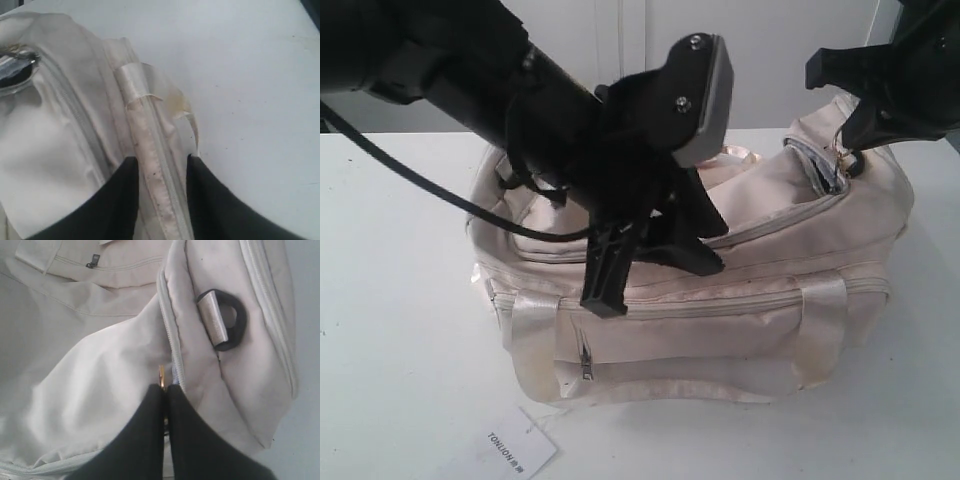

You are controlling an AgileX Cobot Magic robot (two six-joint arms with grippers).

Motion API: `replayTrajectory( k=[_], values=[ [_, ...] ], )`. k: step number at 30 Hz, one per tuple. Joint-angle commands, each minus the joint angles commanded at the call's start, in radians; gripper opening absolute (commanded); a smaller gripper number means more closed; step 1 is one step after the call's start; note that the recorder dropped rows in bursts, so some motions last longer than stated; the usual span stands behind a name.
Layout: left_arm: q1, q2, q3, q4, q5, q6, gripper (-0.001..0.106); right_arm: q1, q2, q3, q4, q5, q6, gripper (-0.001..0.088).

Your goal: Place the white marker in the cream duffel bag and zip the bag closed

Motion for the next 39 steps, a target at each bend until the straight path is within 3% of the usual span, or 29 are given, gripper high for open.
replayTrajectory(
  k=[5,10,13,16,22,27,29,31,32,34,39],
  values=[
    [-0.105,0.0,0.0,0.161,-0.118,-0.125,0.039,0.0,0.0,0.0,0.0,0.0,0.0,0.0],
    [-0.173,0.028,0.0,0.222,-0.215,-0.181,0.039,0.0,0.0,0.0,0.0,0.0,0.0,0.0],
    [-0.211,0.083,0.0,0.222,-0.314,-0.181,0.052,0.0,0.0,0.0,0.0,0.0,0.0,0.0],
    [-0.219,0.132,0.0,0.222,-0.406,-0.181,0.061,0.0,0.0,0.0,0.0,0.004,0.0,0.0],
    [-0.219,0.216,-0.002,0.189,-0.602,-0.184,0.061,0.0,0.0,0.0,0.0,0.004,0.0,0.0],
    [-0.219,0.275,-0.002,0.182,-0.657,-0.21,0.061,0.0,0.0,0.0,0.0,0.002,0.0,0.0],
    [-0.219,0.297,-0.002,0.182,-0.668,-0.21,0.053,0.0,0.0,0.0,0.001,0.0,0.0,0.0],
    [-0.219,0.305,-0.002,0.182,-0.676,-0.21,0.033,0.0,0.0,0.0,0.001,0.0,0.0,0.0],
    [-0.219,0.305,-0.002,0.182,-0.676,-0.21,0.017,0.0,0.0,0.0,0.001,-0.004,-0.021,0.0],
    [-0.219,0.305,-0.002,0.182,-0.661,-0.21,0.0,0.0,0.0,0.0,0.001,-0.008,-0.036,0.0],
    [-0.219,0.305,-0.002,0.182,-0.614,-0.208,0.0,0.0,0.0,0.0,0.001,-0.025,-0.045,0.0]
  ],
)
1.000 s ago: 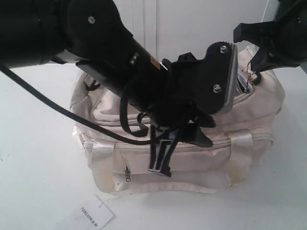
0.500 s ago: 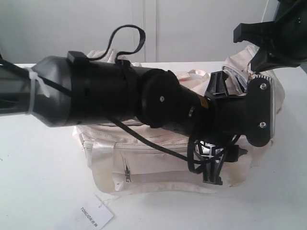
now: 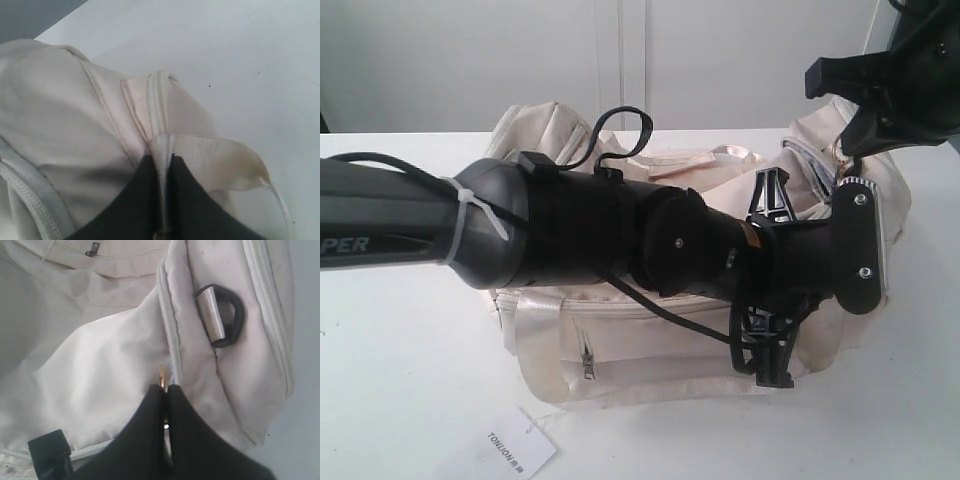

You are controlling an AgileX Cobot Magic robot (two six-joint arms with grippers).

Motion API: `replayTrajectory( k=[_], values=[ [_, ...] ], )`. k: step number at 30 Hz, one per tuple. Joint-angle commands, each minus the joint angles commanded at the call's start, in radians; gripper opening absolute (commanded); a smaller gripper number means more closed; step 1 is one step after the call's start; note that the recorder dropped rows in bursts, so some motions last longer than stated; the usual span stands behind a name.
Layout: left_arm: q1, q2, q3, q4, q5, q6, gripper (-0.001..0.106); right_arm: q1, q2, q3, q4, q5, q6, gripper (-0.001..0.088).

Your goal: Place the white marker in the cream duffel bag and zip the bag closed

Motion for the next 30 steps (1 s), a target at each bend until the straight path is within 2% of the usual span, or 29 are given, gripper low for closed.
replayTrajectory(
  k=[9,18,23,30],
  values=[
    [0.0,-0.016,0.0,0.004,0.027,0.003,0.0,0.0,0.023,0.0,-0.002,-0.027,0.0,0.0],
    [0.0,-0.024,0.0,0.006,0.11,0.004,0.0,0.0,0.027,0.0,-0.007,-0.177,-0.021,0.0],
    [0.0,-0.024,0.0,0.016,0.116,0.013,0.0,0.0,0.051,0.0,-0.007,-0.234,-0.028,0.0],
    [0.0,-0.024,0.0,0.042,0.143,0.013,0.0,0.0,0.07,0.0,-0.007,-0.388,-0.028,0.0]
  ],
)
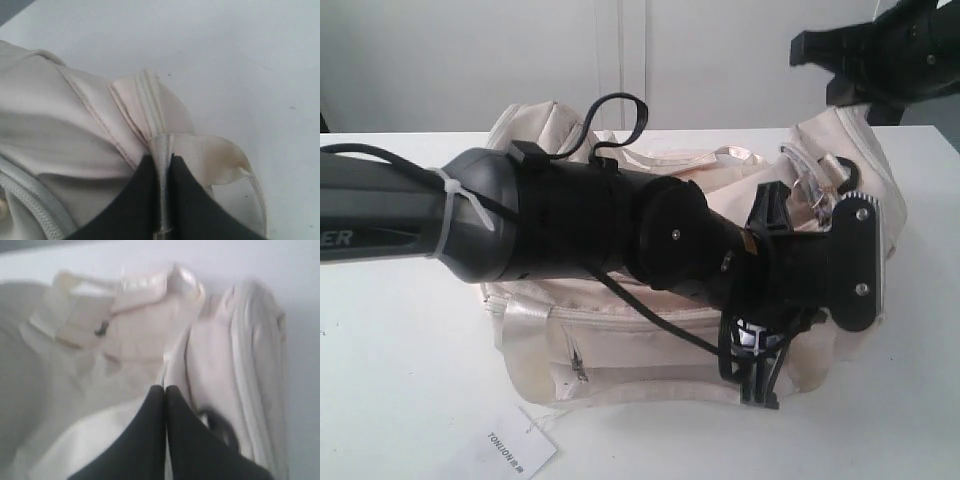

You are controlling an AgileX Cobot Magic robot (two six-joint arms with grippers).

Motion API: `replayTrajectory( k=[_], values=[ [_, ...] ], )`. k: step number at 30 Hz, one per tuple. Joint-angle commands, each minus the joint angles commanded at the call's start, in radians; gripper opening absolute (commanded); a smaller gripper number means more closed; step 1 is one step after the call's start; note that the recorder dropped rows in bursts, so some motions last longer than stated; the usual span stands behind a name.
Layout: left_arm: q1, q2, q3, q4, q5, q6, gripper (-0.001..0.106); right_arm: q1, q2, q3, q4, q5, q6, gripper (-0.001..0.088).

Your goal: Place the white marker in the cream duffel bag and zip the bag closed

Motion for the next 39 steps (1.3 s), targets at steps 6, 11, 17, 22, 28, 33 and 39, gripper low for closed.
replayTrajectory(
  k=[6,11,17,22,28,33,39],
  values=[
    [0.0,0.0,0.0,0.002,0.0,0.0,0.0,0.0,0.031,0.0,0.002,-0.018,-0.005,0.0],
    [0.0,0.0,0.0,0.002,-0.004,0.0,0.0,0.0,0.016,-0.033,0.004,0.261,-0.009,0.0],
    [0.0,-0.013,0.0,0.002,-0.084,0.0,0.0,0.0,0.028,-0.063,0.004,0.472,-0.069,0.0],
    [0.0,-0.015,0.0,0.002,-0.084,0.01,0.007,0.0,0.074,-0.063,0.089,0.539,-0.22,0.0],
    [0.0,-0.015,0.0,0.002,-0.084,0.105,0.034,0.0,0.076,-0.072,0.096,0.539,-0.237,0.0],
    [0.0,-0.035,0.0,0.002,-0.107,0.105,0.054,0.0,0.076,-0.101,0.094,0.559,-0.237,0.0],
    [0.0,-0.135,0.0,0.0,0.04,0.054,0.062,0.0,0.076,-0.12,0.094,0.587,-0.25,0.0]
  ],
)
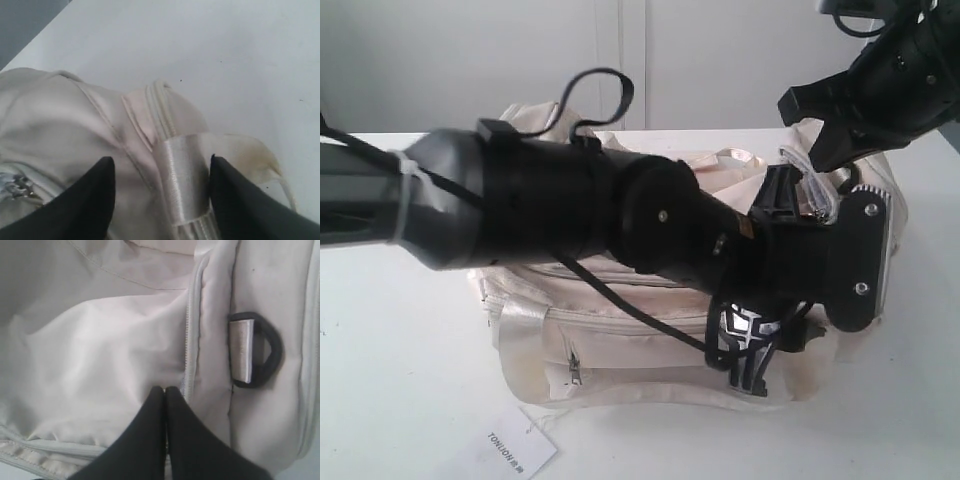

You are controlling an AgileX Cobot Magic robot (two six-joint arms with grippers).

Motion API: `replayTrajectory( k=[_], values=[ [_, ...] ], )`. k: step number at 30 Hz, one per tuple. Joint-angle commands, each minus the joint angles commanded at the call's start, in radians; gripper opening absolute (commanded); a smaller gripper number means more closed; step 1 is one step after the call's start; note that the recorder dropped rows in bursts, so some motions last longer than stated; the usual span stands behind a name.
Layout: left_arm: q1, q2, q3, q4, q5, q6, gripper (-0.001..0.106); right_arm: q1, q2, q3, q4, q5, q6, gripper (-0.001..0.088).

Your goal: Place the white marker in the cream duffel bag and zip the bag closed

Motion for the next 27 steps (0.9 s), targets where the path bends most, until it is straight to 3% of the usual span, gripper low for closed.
replayTrajectory(
  k=[6,11,14,19,27],
  values=[
    [0.04,-0.096,0.0,0.032,0.176,-0.194,0.062,0.0,0.0,0.0,0.045,0.036,-0.053,0.0],
    [0.138,-0.114,0.0,0.064,0.29,-0.366,0.062,0.0,0.002,0.0,0.175,0.048,-0.133,0.0],
    [0.179,-0.113,0.0,0.064,0.352,-0.402,0.062,0.0,0.012,0.0,0.181,0.052,-0.136,0.0],
    [0.188,-0.113,0.0,0.064,0.399,-0.402,0.062,0.019,0.042,0.002,0.188,0.048,-0.139,0.0002],
    [0.188,-0.113,0.0,0.064,0.405,-0.402,0.062,0.091,0.055,-0.05,0.043,0.075,-0.137,0.0225]
  ],
)
